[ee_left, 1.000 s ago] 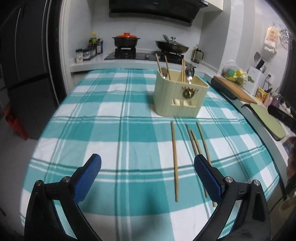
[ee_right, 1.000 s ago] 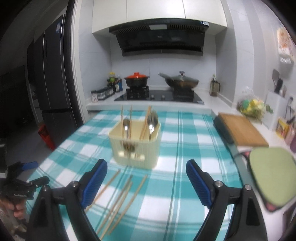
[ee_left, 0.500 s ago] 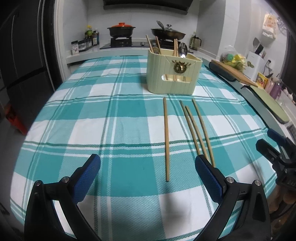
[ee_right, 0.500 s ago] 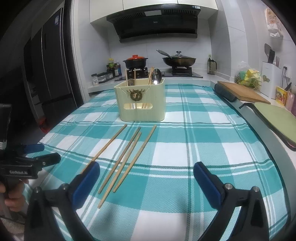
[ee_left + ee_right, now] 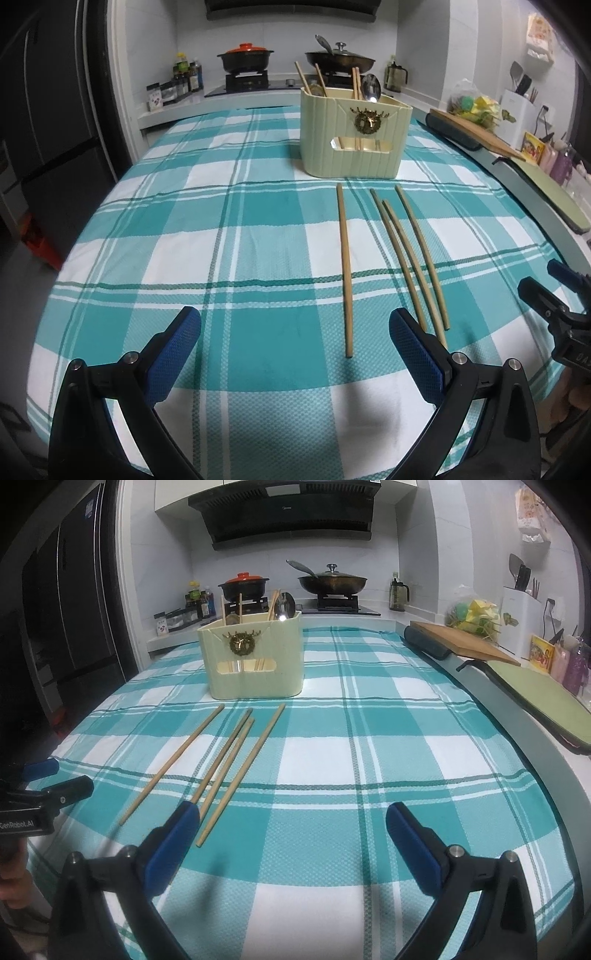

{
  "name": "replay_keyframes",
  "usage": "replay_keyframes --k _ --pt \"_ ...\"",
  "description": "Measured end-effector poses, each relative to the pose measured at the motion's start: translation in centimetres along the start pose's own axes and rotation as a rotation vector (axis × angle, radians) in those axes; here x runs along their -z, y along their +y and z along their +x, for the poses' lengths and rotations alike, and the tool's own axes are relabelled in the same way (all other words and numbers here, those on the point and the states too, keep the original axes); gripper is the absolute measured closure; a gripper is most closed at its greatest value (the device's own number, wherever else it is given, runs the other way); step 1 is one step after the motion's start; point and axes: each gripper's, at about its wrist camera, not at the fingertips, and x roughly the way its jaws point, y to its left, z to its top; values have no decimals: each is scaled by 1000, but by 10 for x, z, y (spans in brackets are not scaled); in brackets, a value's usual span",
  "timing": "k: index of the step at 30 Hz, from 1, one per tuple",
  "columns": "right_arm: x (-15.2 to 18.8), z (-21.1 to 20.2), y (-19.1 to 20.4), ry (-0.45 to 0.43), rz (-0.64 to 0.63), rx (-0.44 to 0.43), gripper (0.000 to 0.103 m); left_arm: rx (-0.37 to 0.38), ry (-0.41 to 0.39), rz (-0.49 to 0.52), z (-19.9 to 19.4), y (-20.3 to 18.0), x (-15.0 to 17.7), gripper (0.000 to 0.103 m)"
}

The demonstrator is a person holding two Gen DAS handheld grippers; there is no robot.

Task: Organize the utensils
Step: 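Move both open tools back toward the remaining chopsticks, then close the right tool on a wooden chopstick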

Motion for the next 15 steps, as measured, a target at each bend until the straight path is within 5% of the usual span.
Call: replay_keyframes --k 13,15 --pt "4 4 7 22 -17 -1 1 -7 15 -19 6 3 4 1" --pt "3 7 6 37 -20 2 9 -6 19 -25 8 5 4 1"
